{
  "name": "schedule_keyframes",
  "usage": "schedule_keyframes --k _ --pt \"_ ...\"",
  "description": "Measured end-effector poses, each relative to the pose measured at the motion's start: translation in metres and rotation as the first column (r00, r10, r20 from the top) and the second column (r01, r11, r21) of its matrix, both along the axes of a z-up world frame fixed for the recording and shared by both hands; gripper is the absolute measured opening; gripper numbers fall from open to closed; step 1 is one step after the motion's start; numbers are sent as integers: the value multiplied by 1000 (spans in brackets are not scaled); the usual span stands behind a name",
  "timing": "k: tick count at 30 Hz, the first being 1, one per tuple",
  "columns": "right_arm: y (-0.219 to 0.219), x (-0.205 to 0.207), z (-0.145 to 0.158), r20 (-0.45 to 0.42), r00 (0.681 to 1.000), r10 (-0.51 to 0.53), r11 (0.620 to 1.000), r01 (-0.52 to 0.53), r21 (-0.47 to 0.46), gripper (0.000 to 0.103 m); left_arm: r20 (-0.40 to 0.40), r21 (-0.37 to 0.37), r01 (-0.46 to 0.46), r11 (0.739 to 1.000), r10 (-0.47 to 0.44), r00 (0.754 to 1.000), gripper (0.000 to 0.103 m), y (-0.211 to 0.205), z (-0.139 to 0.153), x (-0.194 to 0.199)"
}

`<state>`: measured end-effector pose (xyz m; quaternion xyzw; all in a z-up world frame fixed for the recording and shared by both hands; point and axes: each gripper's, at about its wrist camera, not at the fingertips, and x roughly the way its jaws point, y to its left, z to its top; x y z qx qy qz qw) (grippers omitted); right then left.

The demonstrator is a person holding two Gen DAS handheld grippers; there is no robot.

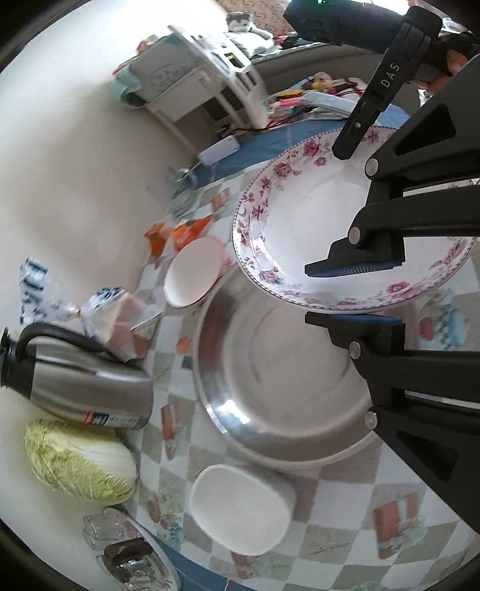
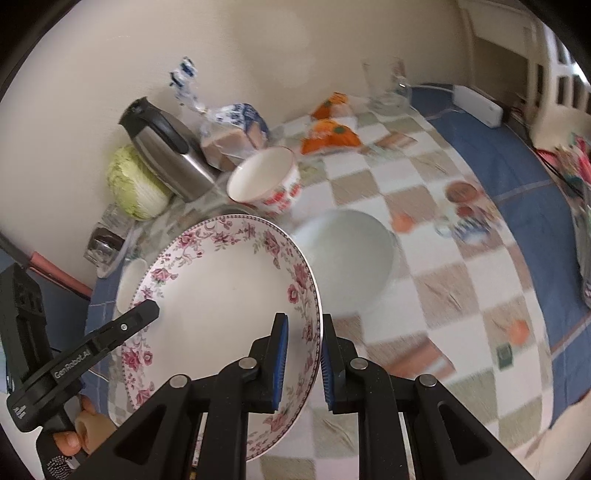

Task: Organize plates and bowls
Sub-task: 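Carry the floral-rim plate with both grippers over the steel basin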

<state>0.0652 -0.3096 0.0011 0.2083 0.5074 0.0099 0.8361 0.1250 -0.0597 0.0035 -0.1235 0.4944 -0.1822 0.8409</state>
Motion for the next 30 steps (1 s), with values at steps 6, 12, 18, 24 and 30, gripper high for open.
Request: schedule_keyframes --k 6,12,18,24,30 --pt "14 35 3 25 999 21 1000 -21 21 18 -1 5 -42 999 42 999 18 14 -4 28" --pt "25 62 -3 32 999 41 999 -42 26 18 -6 -1 -79 997 79 997 18 23 -11 49" --pt "33 80 -17 25 998 61 998 -62 30 18 -1 15 -93 996 93 996 18 26 -16 64" --pt "39 88 -31 12 996 86 996 -86 34 18 -33 21 -107 994 107 994 18 35 -31 70" --pt "49 92 -46 -18 994 109 993 -108 41 18 -59 9 -131 991 131 990 18 48 -39 71"
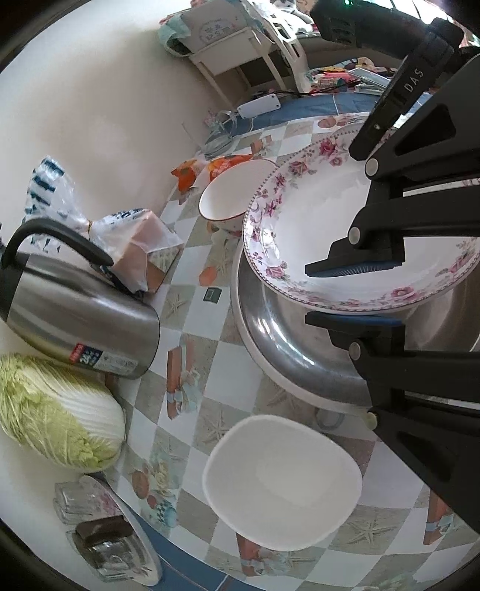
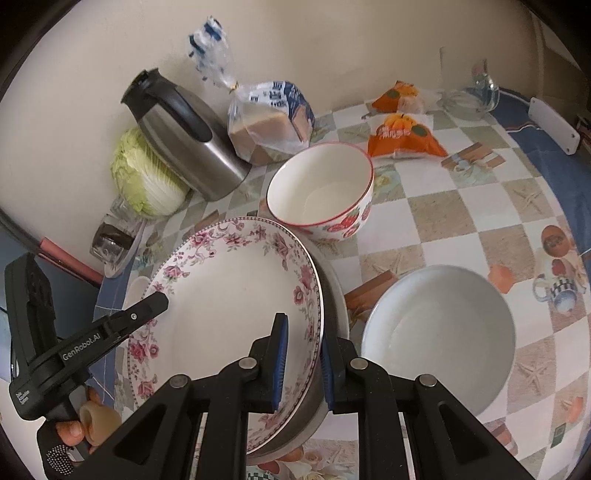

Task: Organize plates and bowls
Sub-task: 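Carry the floral-rim plate with both grippers over the steel basin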

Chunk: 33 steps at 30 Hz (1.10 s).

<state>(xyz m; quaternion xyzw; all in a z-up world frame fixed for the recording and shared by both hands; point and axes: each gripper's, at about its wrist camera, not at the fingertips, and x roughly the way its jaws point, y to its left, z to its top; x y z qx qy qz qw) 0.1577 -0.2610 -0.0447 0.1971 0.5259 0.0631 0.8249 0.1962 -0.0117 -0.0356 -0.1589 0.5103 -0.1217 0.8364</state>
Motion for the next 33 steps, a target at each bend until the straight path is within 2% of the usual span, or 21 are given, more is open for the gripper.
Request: schedule_keyframes --k 10,23,33 --pt "21 4 -8 -16 999 49 999 -49 15 18 -10 8 -50 999 50 999 18 21 -2 0" --pt "15 9 -26 -73 997 25 1000 -25 5 17 -79 46 -9 999 13 997 18 6 -30 7" --pt "15 11 -28 -79 996 27 1000 -28 -11 17 -110 79 -10 997 19 994 18 4 -43 9"
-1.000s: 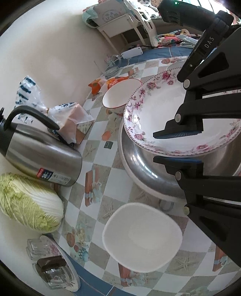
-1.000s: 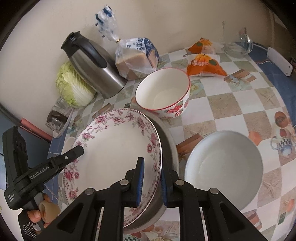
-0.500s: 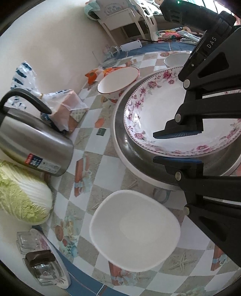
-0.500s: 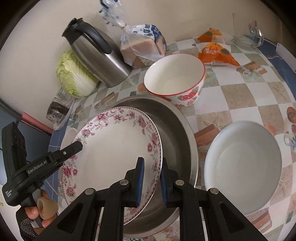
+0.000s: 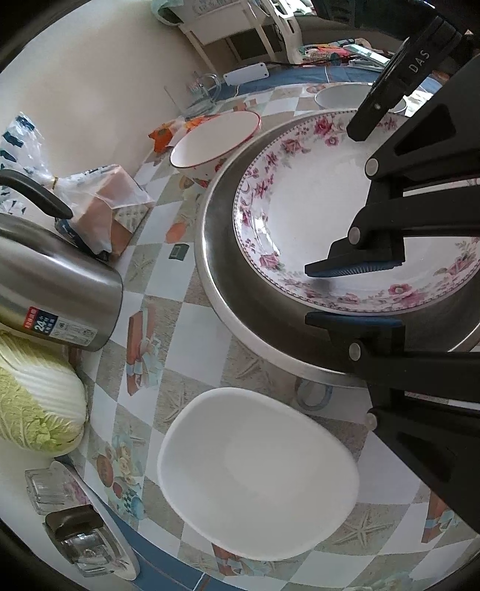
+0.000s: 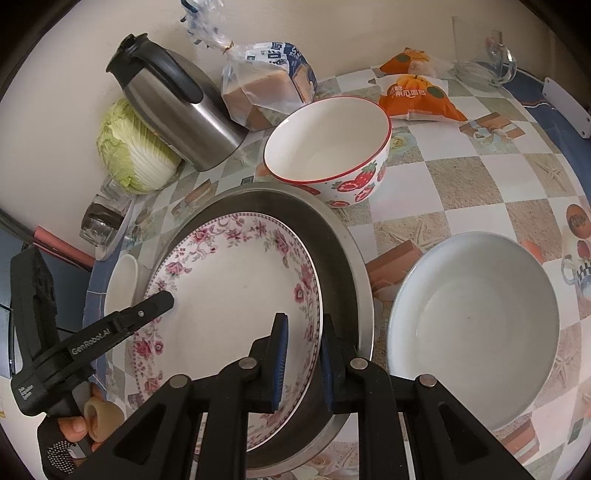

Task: Organize plates and bowls
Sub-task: 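Carry the floral-rim plate with both grippers over the steel basin, then lower the plate into the steel basin and open both grippers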

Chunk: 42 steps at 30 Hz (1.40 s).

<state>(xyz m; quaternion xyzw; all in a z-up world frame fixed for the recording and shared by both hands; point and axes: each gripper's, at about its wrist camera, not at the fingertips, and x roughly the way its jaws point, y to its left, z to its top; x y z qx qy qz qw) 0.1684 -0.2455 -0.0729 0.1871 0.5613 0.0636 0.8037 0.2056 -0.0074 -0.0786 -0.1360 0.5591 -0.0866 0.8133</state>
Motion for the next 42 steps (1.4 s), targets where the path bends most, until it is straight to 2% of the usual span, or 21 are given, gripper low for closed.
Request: schedule_keyframes --k 22,37,42 --pt "9 4 -4 -12 1000 19 998 -20 -63 17 -17 23 8 1000 -7 1000 22 -1 -8 2" --pt "21 5 -4 -11 999 51 984 -52 -169 17 -18 40 15 999 -14 1000 23 -4 -7 2" --pt "24 4 -4 -13 998 64 977 -65 -205 17 -15 74 29 997 -28 999 24 -8 -6 3"
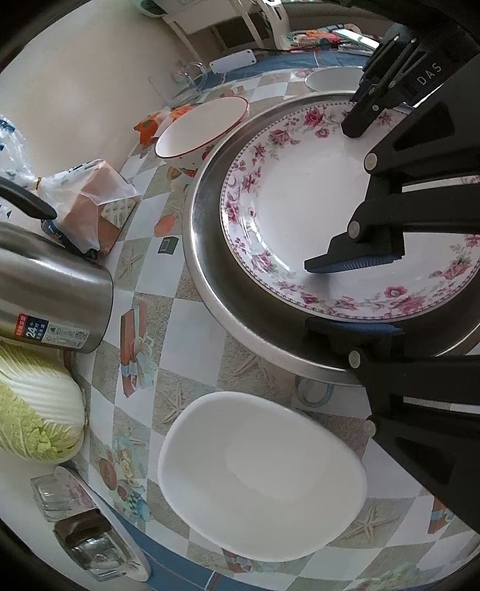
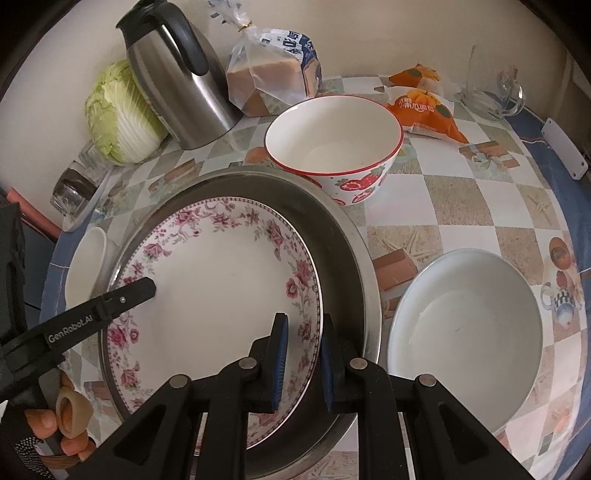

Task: Organize plates and bowls
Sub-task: 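Lower the plate into the steel basin and open both grippers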

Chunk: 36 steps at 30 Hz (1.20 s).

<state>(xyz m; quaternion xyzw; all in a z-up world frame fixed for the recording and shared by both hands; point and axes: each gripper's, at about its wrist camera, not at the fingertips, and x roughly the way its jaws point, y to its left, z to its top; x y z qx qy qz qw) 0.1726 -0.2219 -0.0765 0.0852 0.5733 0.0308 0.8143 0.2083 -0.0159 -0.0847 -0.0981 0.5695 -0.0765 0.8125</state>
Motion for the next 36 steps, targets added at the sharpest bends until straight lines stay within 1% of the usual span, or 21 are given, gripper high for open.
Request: schedule_keyframes --k 10,25,27,29,32,36 --pt "8 1 -1 5 1000 20 999 -20 -49 20 1 25 7 1000 -7 1000 26 -1 1 0" --pt "9 0 -1 8 1000 25 998 -25 -65 21 1 75 17 997 -17 1000 27 -4 5 1" --pt "9 0 0 8 1000 26 997 -25 -67 21 11 97 15 995 -16 1000 27 -5 8 1" --pt "11 0 2 13 999 29 995 -27 -96 19 26 118 14 993 -17 1000 27 -6 13 1" --pt "11 -1 9 34 999 30 993 -26 -115 19 39 118 17 993 -21 999 27 -6 20 0" --pt "10 -2 23 65 997 29 990 -20 -136 19 74 138 28 990 -38 997 27 -9 36 -2"
